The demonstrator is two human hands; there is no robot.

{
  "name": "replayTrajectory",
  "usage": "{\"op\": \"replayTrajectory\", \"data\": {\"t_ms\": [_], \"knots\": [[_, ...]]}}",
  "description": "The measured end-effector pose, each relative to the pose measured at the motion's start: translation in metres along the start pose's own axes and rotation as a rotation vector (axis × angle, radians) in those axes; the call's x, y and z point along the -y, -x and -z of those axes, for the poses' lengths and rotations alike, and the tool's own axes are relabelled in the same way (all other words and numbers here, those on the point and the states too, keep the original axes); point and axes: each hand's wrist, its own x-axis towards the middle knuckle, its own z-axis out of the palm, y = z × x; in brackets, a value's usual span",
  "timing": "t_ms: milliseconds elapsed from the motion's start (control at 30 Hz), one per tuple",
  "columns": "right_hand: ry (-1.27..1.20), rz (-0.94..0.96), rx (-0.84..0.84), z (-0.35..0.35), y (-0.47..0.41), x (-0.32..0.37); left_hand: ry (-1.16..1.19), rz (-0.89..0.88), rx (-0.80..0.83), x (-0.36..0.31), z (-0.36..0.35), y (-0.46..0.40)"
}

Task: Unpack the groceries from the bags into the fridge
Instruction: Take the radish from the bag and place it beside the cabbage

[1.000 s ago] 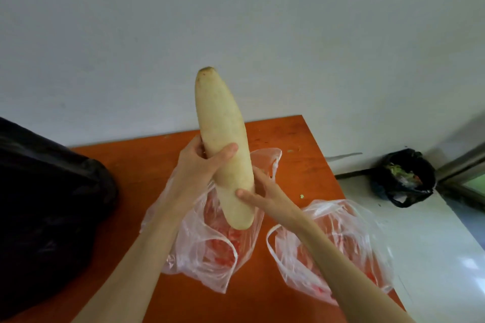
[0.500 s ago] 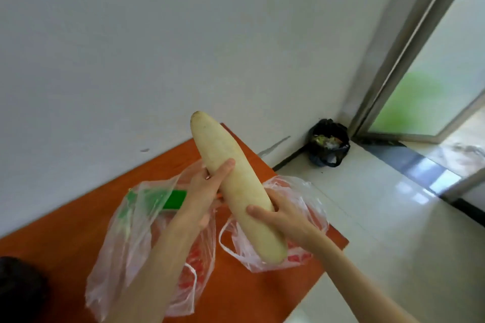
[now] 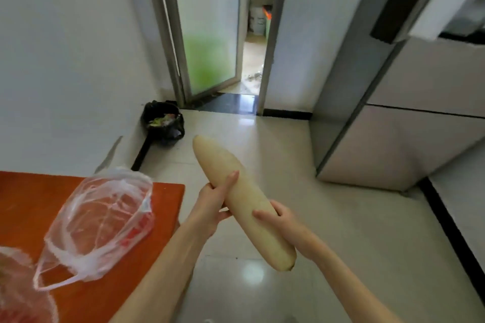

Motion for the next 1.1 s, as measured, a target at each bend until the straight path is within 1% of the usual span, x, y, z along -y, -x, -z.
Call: {"op": "replayTrajectory", "data": {"t_ms": [167, 300, 400, 533, 733, 833, 933, 1100], "knots": [[-0.169, -0.003, -0.123, 0.102, 0.049, -0.057, -0.173, -0.024, 0.188, 0.040, -0.122, 0.001], [-0.222, -0.010, -0.211, 0.188, 0.087, -0.103, -0.231, -0.018, 0.277, 0.080, -0.223, 0.006], [-0.267, -0.026, -0.285, 0.252, 0.114, -0.129, -0.257, -0.017, 0.384, 0.105, -0.293, 0.013], [-0.321, -0.006, -0.370, 0.323, 0.138, -0.149, -0.302, -0.045, 0.478, 0.118, -0.376, 0.008], [-0.431, 0.067, -0.559, 0.420, 0.139, -0.156, -0.328, -0.154, 0.614, 0.121, -0.493, -0.018], [-0.453, 0.111, -0.645, 0.474, 0.125, -0.152, -0.306, -0.204, 0.632, 0.116, -0.553, -0.046], [-0.443, 0.160, -0.706, 0.538, 0.106, -0.139, -0.250, -0.228, 0.650, 0.099, -0.617, -0.074], [-0.428, 0.236, -0.759, 0.645, 0.078, -0.100, -0.268, -0.325, 0.793, 0.053, -0.711, -0.118]]}}
